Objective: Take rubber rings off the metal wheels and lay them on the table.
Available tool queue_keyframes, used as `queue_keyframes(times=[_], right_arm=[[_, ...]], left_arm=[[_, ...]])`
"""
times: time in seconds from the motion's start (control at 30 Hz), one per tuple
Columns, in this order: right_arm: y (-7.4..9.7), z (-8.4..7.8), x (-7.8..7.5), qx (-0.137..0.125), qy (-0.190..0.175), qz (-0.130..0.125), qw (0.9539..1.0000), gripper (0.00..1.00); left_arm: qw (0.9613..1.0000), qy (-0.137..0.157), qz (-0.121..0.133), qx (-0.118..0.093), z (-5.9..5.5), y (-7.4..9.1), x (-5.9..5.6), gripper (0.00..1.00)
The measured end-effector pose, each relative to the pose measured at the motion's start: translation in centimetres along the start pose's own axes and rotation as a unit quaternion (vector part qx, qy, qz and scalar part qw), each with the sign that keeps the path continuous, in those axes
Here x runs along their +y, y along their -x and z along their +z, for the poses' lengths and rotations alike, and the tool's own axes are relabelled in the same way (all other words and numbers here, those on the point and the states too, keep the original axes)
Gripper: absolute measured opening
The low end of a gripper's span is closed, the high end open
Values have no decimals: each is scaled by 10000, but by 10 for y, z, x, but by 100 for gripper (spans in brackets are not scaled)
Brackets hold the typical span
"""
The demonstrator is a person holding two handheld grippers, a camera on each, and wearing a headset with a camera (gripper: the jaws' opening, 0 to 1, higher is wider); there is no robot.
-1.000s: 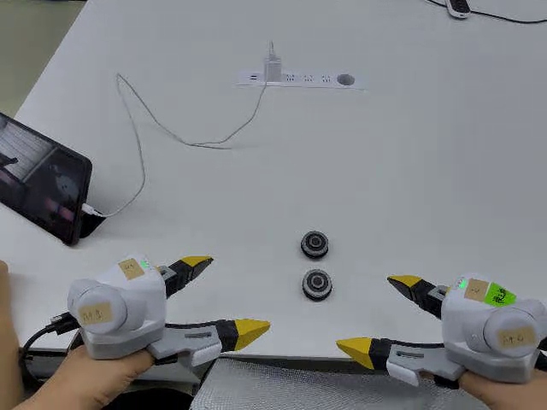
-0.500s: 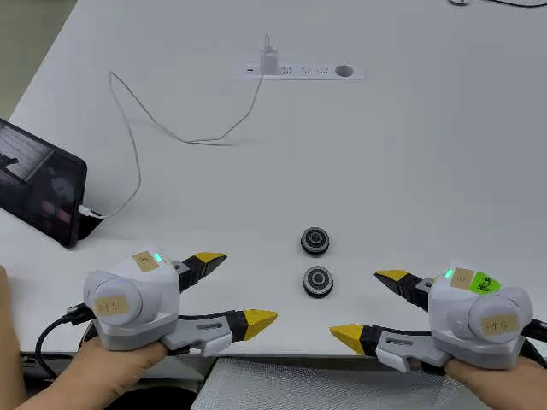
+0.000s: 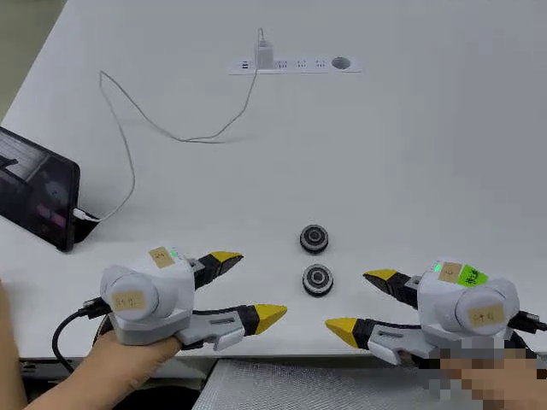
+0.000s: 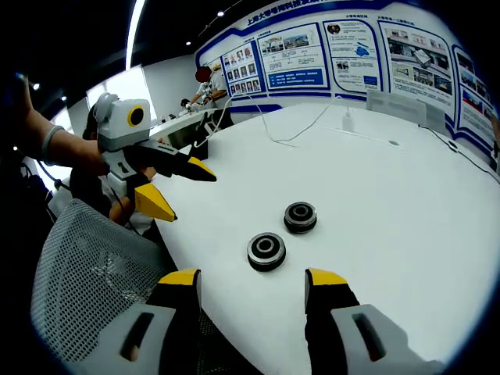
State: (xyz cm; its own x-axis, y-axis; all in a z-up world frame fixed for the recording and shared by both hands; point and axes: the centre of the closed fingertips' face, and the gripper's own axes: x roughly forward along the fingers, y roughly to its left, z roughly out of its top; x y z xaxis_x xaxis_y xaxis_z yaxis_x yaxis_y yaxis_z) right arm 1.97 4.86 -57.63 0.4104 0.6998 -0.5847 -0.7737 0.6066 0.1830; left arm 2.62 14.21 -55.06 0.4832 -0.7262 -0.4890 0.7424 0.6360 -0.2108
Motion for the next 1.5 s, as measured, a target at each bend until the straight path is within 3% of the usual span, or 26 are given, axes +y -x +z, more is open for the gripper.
queue_keyframes(times=[0.8, 1.1, 1.5], right_arm=[[-13, 1, -4, -39, -196, 66, 9998, 36], [-14, -1, -7, -121, -400, 38, 9991, 27], [-18, -1, -10, -192, -526, -50, 9984, 20]], left_arm=[[9971, -548, -426, 302, 7, -34, -9, 44], [9936, -826, -602, 490, 3, -46, -12, 32], [9877, -1155, -733, 763, 0, -63, -16, 24]])
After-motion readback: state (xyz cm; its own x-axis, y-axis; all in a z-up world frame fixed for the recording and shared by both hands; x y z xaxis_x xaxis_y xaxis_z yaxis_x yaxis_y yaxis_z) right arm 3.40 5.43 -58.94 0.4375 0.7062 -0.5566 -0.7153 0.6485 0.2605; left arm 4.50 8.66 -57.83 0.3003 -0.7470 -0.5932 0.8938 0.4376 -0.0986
